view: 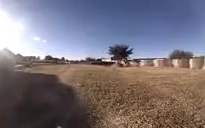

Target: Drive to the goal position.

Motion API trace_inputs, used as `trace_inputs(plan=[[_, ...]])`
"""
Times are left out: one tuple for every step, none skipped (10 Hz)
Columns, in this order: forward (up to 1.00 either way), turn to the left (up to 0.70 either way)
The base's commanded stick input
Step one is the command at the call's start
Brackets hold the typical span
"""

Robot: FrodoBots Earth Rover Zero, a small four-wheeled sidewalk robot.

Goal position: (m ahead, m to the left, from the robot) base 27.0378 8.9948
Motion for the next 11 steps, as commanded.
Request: trace_inputs(plan=[[0.5, 0.11], [0.5, 0.03], [0.5, 0.0], [0.5, 0.0], [0.5, 0.0], [0.5, 0.0], [0.5, 0.0], [0.5, 0.0], [0.5, 0.0], [0.5, 0.0], [0.5, 0.0]])
